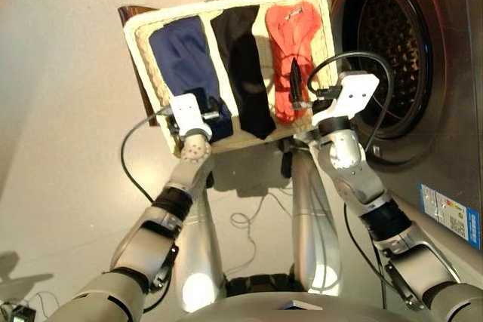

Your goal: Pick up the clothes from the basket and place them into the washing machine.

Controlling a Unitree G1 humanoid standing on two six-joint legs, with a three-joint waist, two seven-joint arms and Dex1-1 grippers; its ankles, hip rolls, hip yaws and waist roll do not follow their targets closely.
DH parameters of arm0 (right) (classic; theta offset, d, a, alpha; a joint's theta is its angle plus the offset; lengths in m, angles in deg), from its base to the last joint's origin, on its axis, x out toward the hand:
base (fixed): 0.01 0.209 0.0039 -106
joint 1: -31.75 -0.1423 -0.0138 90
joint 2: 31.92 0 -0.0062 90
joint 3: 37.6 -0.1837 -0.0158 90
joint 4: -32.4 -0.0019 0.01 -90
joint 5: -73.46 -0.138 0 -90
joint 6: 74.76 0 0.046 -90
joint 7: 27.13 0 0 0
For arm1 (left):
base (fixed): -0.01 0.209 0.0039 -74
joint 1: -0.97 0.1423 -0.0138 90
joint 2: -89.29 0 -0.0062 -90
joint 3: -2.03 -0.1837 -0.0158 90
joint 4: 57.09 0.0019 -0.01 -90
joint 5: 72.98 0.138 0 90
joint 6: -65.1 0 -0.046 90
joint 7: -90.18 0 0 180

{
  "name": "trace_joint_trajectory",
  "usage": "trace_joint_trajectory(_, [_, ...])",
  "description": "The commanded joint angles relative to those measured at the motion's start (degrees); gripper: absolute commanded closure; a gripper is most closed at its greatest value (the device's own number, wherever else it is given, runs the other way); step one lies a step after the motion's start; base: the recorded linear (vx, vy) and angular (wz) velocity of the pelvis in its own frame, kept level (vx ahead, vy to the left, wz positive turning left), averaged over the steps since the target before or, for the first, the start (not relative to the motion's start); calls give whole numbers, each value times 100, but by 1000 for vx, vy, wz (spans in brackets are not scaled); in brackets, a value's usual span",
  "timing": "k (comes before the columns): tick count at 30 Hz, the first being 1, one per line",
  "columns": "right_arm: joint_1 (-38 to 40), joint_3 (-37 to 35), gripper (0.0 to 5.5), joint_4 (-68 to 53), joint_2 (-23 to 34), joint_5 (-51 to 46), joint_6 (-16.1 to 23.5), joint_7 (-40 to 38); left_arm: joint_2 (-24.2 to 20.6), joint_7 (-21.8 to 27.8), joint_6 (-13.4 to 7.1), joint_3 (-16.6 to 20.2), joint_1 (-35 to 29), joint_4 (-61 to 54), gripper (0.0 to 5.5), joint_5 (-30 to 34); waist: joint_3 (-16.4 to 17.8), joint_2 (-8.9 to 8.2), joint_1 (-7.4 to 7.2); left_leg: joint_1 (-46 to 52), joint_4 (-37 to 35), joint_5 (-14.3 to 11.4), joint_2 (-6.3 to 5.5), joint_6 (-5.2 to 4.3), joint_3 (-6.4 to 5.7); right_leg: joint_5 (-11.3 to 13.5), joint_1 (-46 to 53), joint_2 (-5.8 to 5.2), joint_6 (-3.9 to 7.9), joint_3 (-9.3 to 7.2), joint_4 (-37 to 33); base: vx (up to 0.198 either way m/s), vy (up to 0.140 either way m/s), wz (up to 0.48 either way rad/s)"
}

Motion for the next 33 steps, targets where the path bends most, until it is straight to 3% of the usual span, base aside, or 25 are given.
trace_joint_trajectory(1, [-57,62,0,-585,-50,148,418,96,-147,-109,-234,-13,-380,218,0,-160,-80,-57,9,-258,316,-319,-113,295,59,-957,17,-10,118,-31,661,0,0,0])
trace_joint_trajectory(17, [26,157,0,-808,46,-424,500,540,-530,-2,-259,-27,-1094,785,0,-467,-80,-120,-90,-702,510,-358,-86,269,37,-1021,-475,-65,170,3,855,0,0,0])
trace_joint_trajectory(18, [26,178,0,-818,61,-436,490,565,-523,19,-243,-42,-1132,831,91,-487,-80,-124,-92,-716,519,-356,-81,266,34,-1014,-489,-67,171,5,865,0,0,0])
trace_joint_trajectory(19, [35,179,0,-844,79,-437,486,579,-522,30,-239,-55,-1148,860,295,-493,-80,-126,-91,-735,529,-355,-76,263,34,-1011,-499,-71,173,9,870,0,0,0])
trace_joint_trajectory(21, [22,185,0,-876,109,-452,493,605,-529,34,-221,-65,-1217,954,390,-507,-80,-131,-96,-741,541,-352,-77,259,36,-1003,-504,-73,174,11,868,0,0,0])
trace_joint_trajectory(23, [29,183,0,-901,133,-454,484,614,-525,53,-213,-65,-1233,987,526,-521,-80,-133,-96,-750,547,-348,-68,254,39,-999,-517,-76,175,15,872,0,0,0])
trace_joint_trajectory(24, [16,194,0,-911,154,-496,484,636,-502,49,-236,-68,-1268,1026,550,-564,-80,-130,-91,-741,533,-341,-68,254,53,-985,-532,-80,179,26,872,0,0,0])
trace_joint_trajectory(30, [61,174,0,-864,177,-584,453,649,-421,60,-305,-158,-1093,619,550,-529,-80,-95,-59,-712,470,-298,-78,251,82,-926,-503,-81,182,28,808,0,0,0])
trace_joint_trajectory(32, [111,91,0,-852,260,-359,354,623,-447,-60,-414,-214,-758,-220,550,-187,-80,-61,-6,-654,376,-265,-106,249,90,-887,-451,-84,181,35,705,-51,-3,5])
trace_joint_trajectory(33, [61,27,0,-832,333,18,300,431,-498,-180,-462,-248,-632,-669,550,172,-80,-53,10,-742,214,-18,-146,272,92,-658,-548,-76,162,39,571,-94,-12,15])
